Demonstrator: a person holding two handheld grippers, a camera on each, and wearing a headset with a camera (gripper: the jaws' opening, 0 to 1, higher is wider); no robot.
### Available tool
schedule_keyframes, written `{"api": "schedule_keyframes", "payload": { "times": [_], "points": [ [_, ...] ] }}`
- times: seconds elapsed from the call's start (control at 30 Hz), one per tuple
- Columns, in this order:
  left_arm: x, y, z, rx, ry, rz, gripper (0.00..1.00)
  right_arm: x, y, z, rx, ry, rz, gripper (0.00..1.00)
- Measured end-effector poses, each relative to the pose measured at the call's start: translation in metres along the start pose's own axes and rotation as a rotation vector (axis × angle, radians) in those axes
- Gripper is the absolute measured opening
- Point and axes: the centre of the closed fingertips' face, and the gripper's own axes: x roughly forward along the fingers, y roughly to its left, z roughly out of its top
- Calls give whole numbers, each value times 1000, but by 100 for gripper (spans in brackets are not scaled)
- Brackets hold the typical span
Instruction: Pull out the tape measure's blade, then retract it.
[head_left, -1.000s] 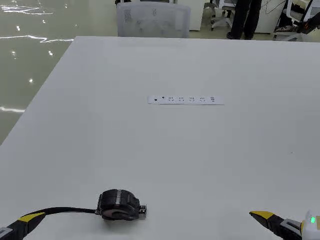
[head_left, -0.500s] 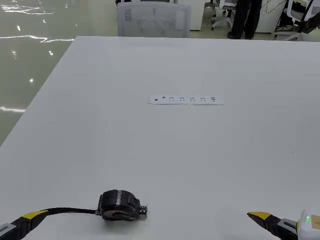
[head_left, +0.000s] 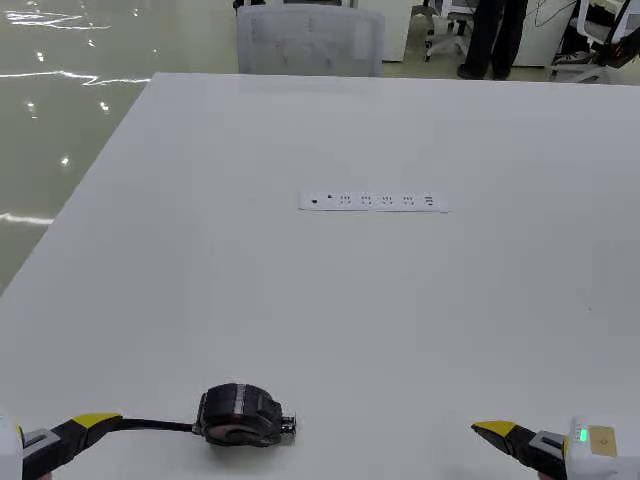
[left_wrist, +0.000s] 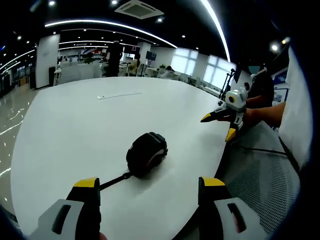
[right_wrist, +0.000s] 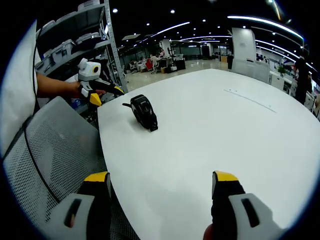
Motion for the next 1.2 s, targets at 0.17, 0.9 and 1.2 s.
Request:
{"api": "schedule_keyframes", "payload": {
  "times": [0.17,0.9,1.2],
  "points": [
    [7,-1,0,53,28,-30,77,6,2,0,-19,7,24,84],
    [38,3,-9,288,177,-157,74,40,-3,5,-109,55,86,80],
    [53,7,-11,338,212,-206,72,58,-3,13,-142,65,128,80]
  ]
}}
